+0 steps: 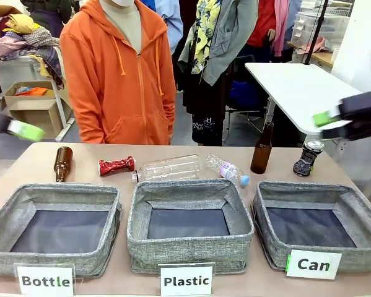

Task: Sort the can waste into the basket.
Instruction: Pick up the can waste from the table and place it in the right Fabric basket.

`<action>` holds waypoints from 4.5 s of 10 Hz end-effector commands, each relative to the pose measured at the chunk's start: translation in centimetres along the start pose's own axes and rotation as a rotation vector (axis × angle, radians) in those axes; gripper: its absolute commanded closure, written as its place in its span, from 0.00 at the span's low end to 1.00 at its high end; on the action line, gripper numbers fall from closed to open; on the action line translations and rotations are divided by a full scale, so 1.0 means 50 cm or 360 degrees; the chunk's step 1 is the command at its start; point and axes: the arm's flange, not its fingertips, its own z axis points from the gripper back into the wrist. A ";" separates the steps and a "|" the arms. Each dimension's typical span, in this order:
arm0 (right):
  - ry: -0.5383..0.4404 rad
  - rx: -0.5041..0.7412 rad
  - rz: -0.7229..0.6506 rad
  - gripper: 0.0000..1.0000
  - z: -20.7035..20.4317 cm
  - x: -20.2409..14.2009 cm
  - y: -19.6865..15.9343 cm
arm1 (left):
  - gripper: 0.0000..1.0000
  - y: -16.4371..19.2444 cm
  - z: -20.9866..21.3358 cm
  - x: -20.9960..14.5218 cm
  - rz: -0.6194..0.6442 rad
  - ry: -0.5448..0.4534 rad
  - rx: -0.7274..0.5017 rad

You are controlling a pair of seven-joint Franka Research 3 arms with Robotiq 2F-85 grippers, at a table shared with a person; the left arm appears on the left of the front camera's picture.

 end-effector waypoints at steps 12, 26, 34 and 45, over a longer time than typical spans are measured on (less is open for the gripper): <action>-0.0588 0.0139 -0.0693 0.00 0.222 -0.135 -0.350 | 0.00 0.241 0.181 -0.227 0.0605 -0.0798 -0.0022; -0.0588 0.0139 -0.0693 0.00 0.222 -0.135 -0.350 | 0.00 0.226 -0.222 0.206 -0.0141 0.0802 0.1243; -0.0588 0.0139 -0.0693 0.00 0.222 -0.135 -0.350 | 0.00 0.310 -0.374 0.277 -0.1128 0.1492 0.0311; -0.0588 0.0139 -0.0693 0.00 0.222 -0.135 -0.350 | 0.00 0.285 0.091 0.121 -0.1272 0.0982 -0.0082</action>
